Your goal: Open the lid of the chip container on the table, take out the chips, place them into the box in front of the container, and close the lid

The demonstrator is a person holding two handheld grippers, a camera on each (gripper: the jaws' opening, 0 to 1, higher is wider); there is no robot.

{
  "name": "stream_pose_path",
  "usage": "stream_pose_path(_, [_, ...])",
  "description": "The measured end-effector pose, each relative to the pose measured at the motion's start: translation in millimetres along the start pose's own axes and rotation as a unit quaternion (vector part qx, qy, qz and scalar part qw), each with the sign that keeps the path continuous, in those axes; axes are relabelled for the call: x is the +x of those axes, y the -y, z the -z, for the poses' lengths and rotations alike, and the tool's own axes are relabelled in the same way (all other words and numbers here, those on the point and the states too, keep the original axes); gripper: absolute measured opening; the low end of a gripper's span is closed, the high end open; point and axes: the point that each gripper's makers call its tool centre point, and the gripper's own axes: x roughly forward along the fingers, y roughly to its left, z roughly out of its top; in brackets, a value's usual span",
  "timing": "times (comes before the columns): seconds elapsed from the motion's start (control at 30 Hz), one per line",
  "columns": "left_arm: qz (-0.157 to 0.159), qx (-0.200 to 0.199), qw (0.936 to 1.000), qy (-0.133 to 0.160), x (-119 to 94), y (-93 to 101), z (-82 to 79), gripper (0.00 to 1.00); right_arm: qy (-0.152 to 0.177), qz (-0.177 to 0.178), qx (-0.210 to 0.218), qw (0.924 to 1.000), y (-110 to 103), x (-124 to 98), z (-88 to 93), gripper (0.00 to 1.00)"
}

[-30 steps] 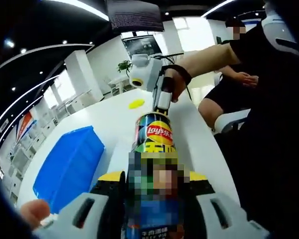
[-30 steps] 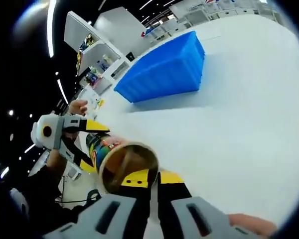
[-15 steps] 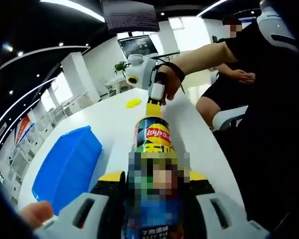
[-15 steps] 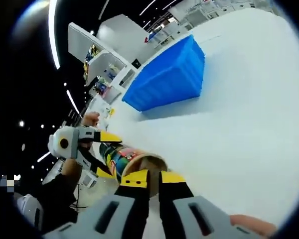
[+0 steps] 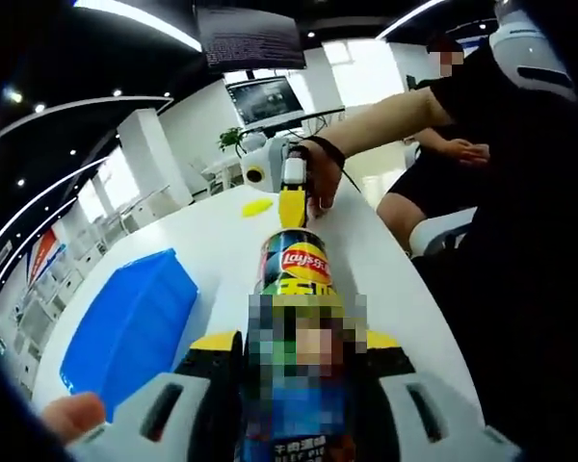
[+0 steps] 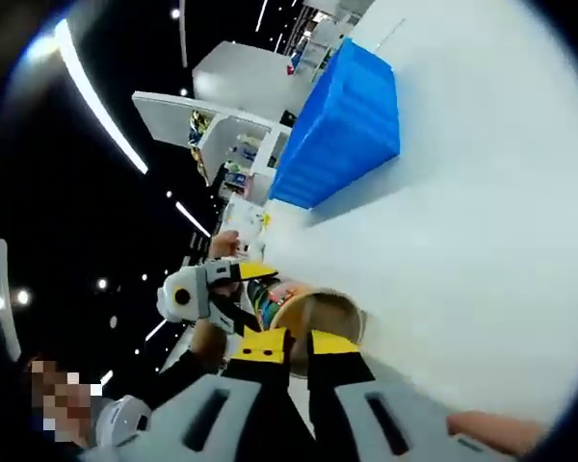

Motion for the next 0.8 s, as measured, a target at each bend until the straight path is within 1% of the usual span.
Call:
stream_pose_path(0.07, [0.0,0.001,1.0,0.001,0,-0.9,0.2,0.43,-0.007,-0.009,-0.001,0.9999,-2,0,2.0,0.07])
stream_pose_path(0.17, [0.001,-0.002,1.0,0.001,1,-2.7,0.5,0.43,-0.009,-0.004,-0.03,0.9995,-2,6,3.1,0.07])
stream_pose_path(0.2, [0.002,-0.003,1.0,0.002,1,-2.9,0.6,0.43,-0.02,0.003,-0.049,0.9986,-1,10,8.2,0.07])
stream_pose_path(0.23, [0.003,-0.005,1.0,0.002,1,-3.2,0.5,0.43,-0.03,0.006,-0.052,0.9982,-1,12,12.1,0.07])
stream_pose_path(0.27, [0.003,-0.005,1.0,0.001,1,-3.4,0.9,0.43,-0.023,0.001,-0.041,0.9989,-1,12,5.2,0.07])
stream_pose_path(0.3, [0.003,-0.007,1.0,0.001,0,-4.8,1.9,0.43,-0.025,0.002,-0.038,0.999,2,10,-1.8,0.07])
stream_pose_path(0.33, [0.002,-0.009,1.0,0.002,0,-5.2,2.2,0.43,-0.025,0.001,-0.039,0.9989,3,11,-2.7,0.08])
stream_pose_path(0.37, [0.002,-0.011,0.9999,0.003,-1,-5.8,2.5,0.43,-0.024,0.009,-0.042,0.9988,3,11,2.5,0.11])
stream_pose_path(0.4, [0.003,-0.012,0.9999,0.005,-1,-5.7,2.5,0.43,-0.025,0.015,-0.047,0.9985,6,11,3.0,0.15])
stream_pose_path(0.47, [0.004,-0.012,0.9999,0.008,-1,-5.5,2.2,0.43,-0.026,0.015,-0.043,0.9986,10,7,-2.7,0.17])
stream_pose_path(0.5, [0.004,-0.01,0.9999,0.009,-1,-5.6,2.3,0.43,-0.027,0.011,-0.037,0.9989,10,6,-3.3,0.17])
stream_pose_path(0.53, [0.005,-0.009,0.9999,0.01,-1,-5.8,2.3,0.43,-0.03,0.005,-0.009,0.9995,6,6,-0.3,0.16])
stream_pose_path(0.57, [0.006,-0.01,0.9999,0.01,0,-6.0,2.3,0.43,-0.032,0.003,-0.012,0.9994,7,7,-0.2,0.15])
stream_pose_path(0.6, [0.006,-0.01,0.9999,0.011,0,-6.3,2.3,0.43,-0.031,0.0,-0.011,0.9995,2,10,4.9,0.13])
stream_pose_path(0.67, [0.007,-0.012,0.9998,0.012,0,-5.6,1.8,0.43,-0.035,0.009,-0.007,0.9993,6,15,4.8,0.13])
stream_pose_path(0.7, [0.008,-0.012,0.9998,0.011,0,-5.4,1.8,0.43,-0.033,0.007,-0.006,0.9994,7,17,1.4,0.11])
stream_pose_path(0.73, [0.007,-0.01,0.9999,0.009,-1,-6.0,2.6,0.43,-0.039,-0.002,0.006,0.9992,4,16,2.0,0.09])
stream_pose_path(0.77, [0.006,-0.01,0.9999,0.009,-1,-6.2,2.7,0.43,-0.041,-0.006,0.005,0.9991,6,15,-5.0,0.06])
stream_pose_path(0.8, [0.004,-0.009,0.9999,0.009,-1,-6.3,3.1,0.44,-0.042,-0.005,-0.007,0.9991,6,15,-6.3,0.06])
